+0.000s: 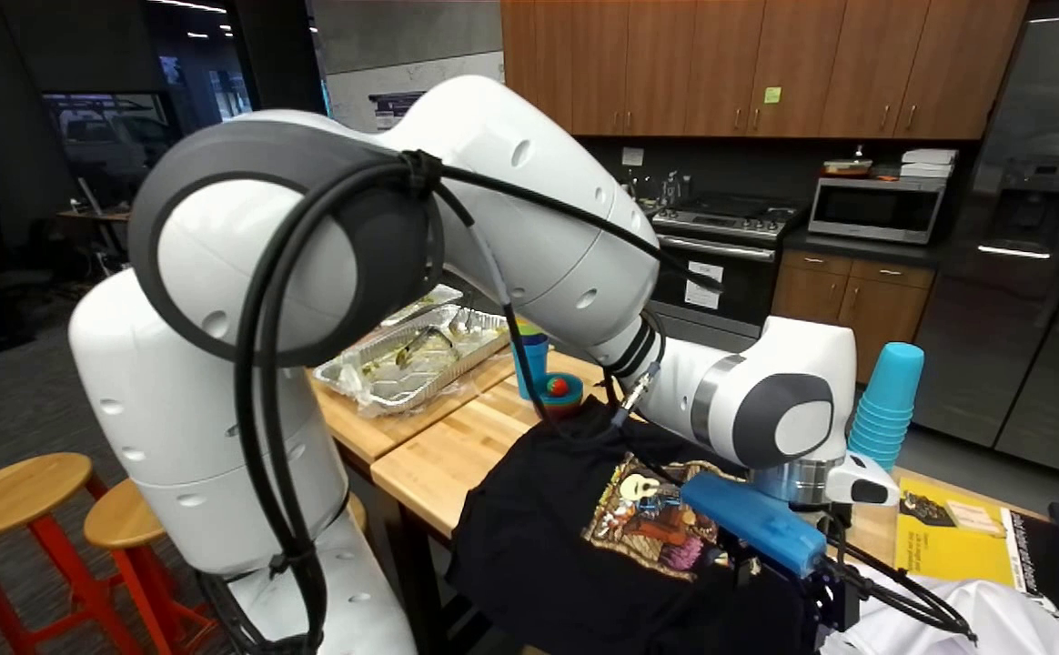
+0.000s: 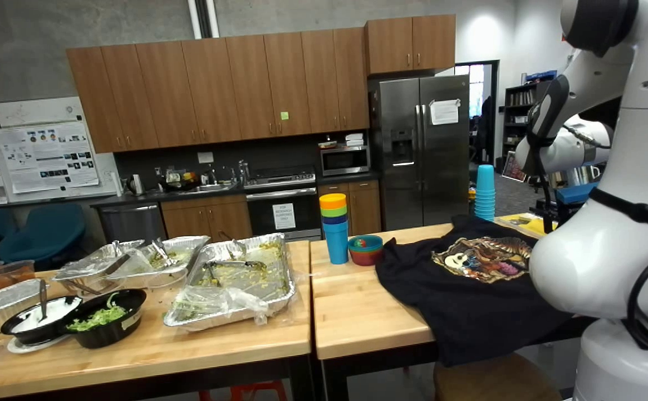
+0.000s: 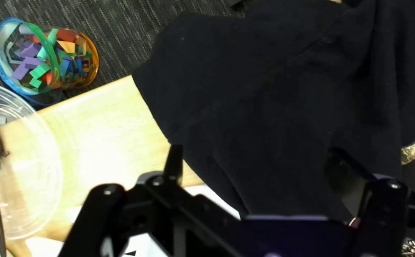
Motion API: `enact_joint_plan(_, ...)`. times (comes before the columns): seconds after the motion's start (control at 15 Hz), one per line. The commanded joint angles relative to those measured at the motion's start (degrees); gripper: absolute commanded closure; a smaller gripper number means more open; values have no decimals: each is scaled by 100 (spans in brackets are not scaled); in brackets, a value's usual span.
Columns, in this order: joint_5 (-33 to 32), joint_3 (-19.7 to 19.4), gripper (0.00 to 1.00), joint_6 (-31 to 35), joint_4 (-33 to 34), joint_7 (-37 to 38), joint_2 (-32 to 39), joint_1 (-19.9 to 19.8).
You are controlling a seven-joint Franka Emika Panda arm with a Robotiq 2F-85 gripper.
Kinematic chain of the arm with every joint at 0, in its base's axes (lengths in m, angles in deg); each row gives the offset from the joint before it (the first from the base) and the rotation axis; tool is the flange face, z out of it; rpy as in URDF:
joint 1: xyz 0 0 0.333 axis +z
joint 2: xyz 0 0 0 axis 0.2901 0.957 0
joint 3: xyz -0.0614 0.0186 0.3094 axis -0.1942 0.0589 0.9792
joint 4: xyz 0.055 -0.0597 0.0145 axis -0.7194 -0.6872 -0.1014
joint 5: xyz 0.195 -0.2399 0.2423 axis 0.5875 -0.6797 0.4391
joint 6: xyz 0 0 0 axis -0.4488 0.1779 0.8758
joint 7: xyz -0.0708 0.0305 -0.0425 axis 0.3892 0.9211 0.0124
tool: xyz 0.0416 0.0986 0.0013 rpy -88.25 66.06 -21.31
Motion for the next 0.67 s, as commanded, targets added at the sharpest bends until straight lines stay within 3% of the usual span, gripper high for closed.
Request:
enact_joint_plan(0.0,119,-54,0,104,220,-114,346,9)
enact_joint_plan(0.6,188,-232,0,464,743,-146,1104,-96)
